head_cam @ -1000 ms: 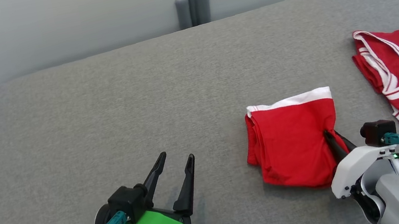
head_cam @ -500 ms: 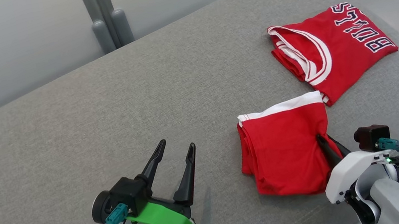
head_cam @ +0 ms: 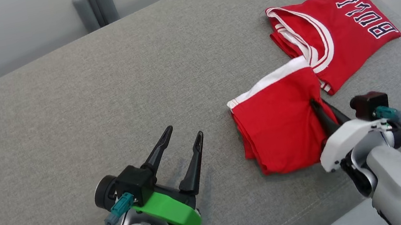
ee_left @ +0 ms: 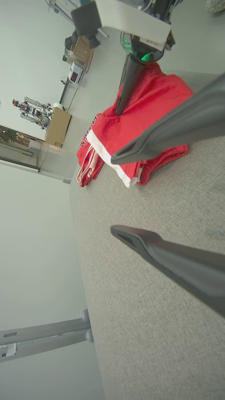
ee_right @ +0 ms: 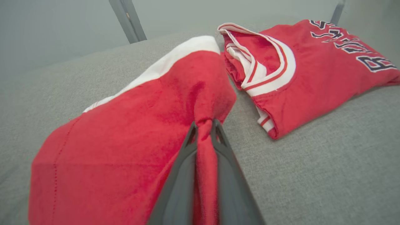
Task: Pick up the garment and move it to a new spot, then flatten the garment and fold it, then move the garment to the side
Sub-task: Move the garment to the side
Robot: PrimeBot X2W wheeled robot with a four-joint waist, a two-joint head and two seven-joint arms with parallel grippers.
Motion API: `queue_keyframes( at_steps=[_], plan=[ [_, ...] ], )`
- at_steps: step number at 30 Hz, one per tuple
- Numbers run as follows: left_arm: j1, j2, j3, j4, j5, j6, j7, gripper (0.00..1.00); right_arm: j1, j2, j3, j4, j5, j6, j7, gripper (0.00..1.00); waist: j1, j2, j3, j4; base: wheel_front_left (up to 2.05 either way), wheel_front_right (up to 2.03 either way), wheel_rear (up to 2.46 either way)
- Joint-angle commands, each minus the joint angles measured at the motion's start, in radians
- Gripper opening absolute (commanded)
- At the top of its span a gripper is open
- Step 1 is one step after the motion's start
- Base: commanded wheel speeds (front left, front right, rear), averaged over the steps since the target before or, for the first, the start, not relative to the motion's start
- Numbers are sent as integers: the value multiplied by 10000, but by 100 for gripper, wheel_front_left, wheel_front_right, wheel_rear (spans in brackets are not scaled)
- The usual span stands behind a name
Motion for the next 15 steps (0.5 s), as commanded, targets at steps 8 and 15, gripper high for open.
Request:
queue_keyframes(
  at_steps=[8, 15],
  plan=[
    [-533, 152, -8, -104, 169, 30, 4, 100, -2145, -860, -325, 394, -630, -16, -24, 0, 0, -1, 1067, 851, 0, 0, 0],
    [-891, 212, -90, -187, 279, 30, 4, 100, -3683, -1953, -947, 1339, -1259, -16, -24, 0, 0, -1, 1818, 1487, 0, 0, 0]
  ],
)
